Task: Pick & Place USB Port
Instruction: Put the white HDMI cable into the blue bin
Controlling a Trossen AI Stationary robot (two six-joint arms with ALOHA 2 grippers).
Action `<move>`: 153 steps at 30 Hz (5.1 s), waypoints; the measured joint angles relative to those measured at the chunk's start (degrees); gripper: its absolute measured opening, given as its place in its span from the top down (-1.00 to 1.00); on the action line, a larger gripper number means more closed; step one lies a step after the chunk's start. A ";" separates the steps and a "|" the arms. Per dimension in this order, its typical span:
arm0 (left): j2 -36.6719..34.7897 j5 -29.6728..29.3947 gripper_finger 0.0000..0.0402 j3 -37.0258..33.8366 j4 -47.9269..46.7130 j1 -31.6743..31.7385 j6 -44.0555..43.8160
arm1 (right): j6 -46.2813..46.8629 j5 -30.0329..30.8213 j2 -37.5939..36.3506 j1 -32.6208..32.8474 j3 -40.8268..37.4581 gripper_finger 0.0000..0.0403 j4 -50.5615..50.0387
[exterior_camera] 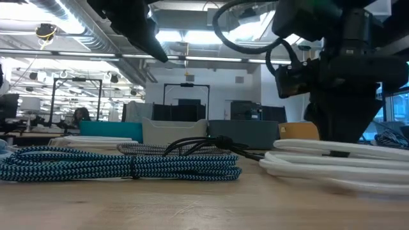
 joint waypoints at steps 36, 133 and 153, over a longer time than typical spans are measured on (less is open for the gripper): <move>3.98 5.34 0.00 -0.79 24.94 0.61 14.60 | -2.27 48.20 -21.65 5.20 18.28 0.90 -35.28; -12.98 -2.35 0.95 -0.70 6.51 50.32 24.98 | -22.00 61.02 -21.89 -41.91 34.83 -0.41 -38.57; -9.45 10.86 0.95 9.39 -20.40 53.35 19.11 | -34.28 47.23 -21.89 -45.51 34.83 -0.41 -26.32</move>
